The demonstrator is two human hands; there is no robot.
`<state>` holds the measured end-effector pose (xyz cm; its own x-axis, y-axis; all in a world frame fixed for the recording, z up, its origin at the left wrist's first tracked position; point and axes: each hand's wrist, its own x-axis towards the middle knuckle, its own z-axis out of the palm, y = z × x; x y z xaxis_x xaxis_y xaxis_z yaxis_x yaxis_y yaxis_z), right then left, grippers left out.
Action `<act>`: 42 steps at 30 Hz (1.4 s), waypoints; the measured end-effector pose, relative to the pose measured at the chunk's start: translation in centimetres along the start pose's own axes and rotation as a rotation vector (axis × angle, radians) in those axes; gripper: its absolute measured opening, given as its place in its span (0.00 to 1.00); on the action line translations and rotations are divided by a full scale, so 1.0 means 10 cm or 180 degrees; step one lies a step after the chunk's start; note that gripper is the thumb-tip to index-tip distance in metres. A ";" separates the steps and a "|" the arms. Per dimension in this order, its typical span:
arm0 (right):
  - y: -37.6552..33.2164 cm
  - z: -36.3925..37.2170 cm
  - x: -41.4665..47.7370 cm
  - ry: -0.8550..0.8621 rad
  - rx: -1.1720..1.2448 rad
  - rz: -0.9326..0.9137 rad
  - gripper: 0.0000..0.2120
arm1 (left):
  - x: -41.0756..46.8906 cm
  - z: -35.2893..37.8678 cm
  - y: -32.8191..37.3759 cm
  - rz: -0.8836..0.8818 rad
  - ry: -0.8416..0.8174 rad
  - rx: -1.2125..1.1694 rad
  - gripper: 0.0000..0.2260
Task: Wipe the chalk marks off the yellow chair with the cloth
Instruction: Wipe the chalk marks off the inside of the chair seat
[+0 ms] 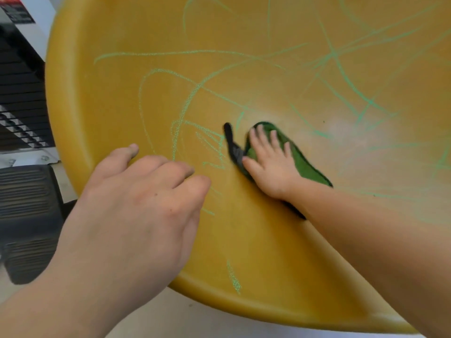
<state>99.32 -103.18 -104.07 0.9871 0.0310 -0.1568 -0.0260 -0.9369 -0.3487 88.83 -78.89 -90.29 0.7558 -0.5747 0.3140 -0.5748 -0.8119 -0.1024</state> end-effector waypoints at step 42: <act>0.02 0.06 -0.45 -0.0225 -0.0207 -0.0196 0.37 | 0.02 0.02 0.03 -0.0009 -0.0270 0.0218 0.16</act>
<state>94.75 -103.27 -103.97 0.9729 0.1116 -0.2023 0.0470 -0.9530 -0.2994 88.82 -79.26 -90.42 0.7828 -0.5767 0.2338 -0.5520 -0.8170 -0.1668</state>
